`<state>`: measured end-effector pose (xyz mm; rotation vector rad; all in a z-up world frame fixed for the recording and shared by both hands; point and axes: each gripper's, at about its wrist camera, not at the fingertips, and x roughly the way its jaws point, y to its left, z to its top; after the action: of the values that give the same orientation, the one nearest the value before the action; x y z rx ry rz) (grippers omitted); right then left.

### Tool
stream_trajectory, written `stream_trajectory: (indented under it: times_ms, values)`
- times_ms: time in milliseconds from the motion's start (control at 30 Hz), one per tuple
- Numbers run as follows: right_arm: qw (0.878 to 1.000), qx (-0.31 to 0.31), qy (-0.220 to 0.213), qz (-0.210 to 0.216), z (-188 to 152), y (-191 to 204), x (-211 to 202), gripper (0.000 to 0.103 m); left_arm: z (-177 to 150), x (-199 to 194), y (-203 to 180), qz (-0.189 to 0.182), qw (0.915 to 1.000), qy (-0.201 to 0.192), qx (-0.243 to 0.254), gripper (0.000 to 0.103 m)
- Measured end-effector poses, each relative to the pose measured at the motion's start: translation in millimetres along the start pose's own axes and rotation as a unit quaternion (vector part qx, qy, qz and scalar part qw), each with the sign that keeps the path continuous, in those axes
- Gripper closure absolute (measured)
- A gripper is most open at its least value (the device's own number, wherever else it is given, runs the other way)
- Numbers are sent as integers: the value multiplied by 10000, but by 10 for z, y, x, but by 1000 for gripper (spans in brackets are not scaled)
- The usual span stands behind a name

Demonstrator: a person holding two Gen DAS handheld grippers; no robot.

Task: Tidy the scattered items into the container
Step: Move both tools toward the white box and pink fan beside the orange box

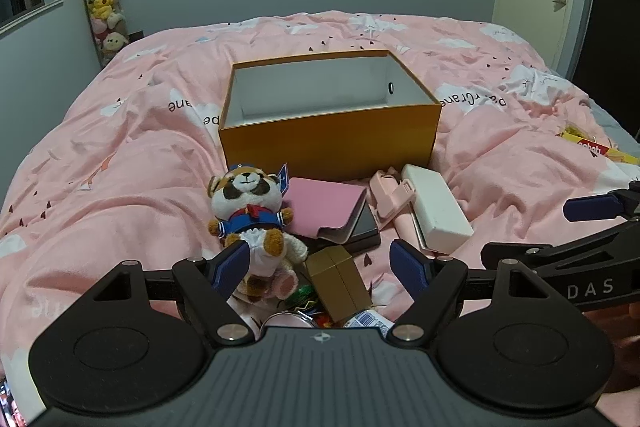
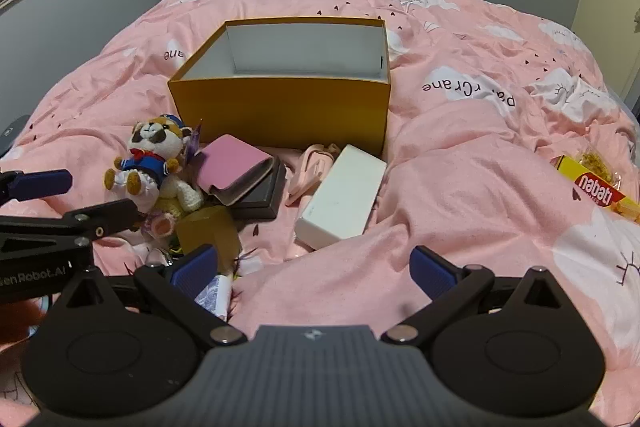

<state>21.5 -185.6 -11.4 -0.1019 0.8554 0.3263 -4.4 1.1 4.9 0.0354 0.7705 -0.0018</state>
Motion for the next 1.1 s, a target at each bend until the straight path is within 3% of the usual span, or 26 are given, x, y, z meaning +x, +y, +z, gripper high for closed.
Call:
stream_trajectory:
  times_ms: [300, 1100]
  values:
    - [9998, 88, -99, 163, -8, -23, -13, 1, 3, -2, 11, -17, 10000, -11, -21, 12]
    - [10000, 12, 27, -43, -17, 9, 16, 1, -9, 2, 9, -8, 10000, 1, -43, 13]
